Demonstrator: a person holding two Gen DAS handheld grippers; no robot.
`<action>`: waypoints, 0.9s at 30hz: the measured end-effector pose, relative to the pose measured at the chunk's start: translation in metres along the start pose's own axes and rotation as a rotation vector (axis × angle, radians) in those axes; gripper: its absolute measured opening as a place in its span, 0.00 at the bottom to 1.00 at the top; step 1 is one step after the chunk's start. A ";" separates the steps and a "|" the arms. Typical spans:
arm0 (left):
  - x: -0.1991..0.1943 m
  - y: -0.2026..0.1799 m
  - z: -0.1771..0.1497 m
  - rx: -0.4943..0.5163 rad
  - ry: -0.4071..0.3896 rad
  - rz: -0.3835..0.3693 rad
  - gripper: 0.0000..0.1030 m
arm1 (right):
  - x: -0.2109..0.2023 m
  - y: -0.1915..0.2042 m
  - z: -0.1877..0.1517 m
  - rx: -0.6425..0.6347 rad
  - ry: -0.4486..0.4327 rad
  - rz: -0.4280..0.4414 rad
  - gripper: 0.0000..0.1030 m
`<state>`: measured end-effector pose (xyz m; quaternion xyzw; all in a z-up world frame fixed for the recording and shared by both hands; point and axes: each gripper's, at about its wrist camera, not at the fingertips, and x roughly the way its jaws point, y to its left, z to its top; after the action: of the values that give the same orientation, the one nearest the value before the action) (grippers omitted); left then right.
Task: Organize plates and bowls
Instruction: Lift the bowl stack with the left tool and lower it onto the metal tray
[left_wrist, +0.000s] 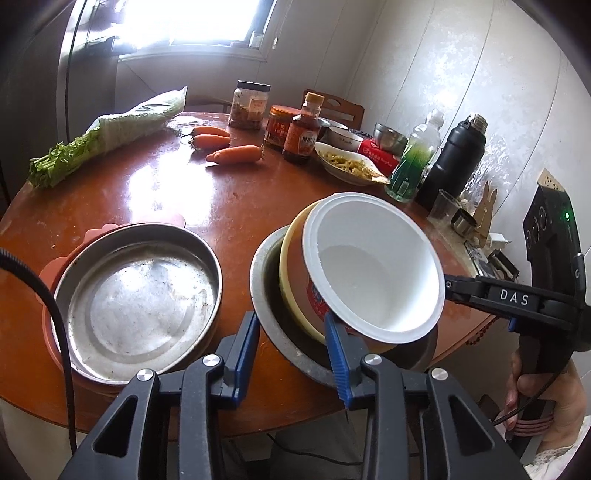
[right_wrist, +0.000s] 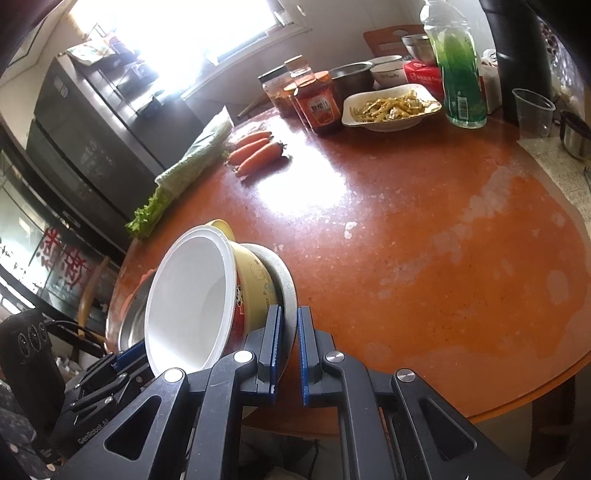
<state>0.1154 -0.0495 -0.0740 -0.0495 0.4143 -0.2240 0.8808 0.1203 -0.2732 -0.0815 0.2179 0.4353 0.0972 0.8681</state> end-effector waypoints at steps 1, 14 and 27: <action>-0.002 -0.001 0.001 0.000 -0.006 -0.001 0.36 | -0.003 0.001 0.001 -0.002 -0.011 0.006 0.09; -0.043 0.016 0.019 -0.027 -0.113 0.085 0.36 | -0.002 0.054 0.025 -0.116 -0.038 0.051 0.09; -0.077 0.068 0.018 -0.083 -0.148 0.229 0.35 | 0.042 0.120 0.031 -0.213 0.025 0.130 0.09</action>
<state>0.1105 0.0435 -0.0260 -0.0549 0.3600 -0.1005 0.9259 0.1727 -0.1608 -0.0400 0.1511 0.4184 0.2017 0.8726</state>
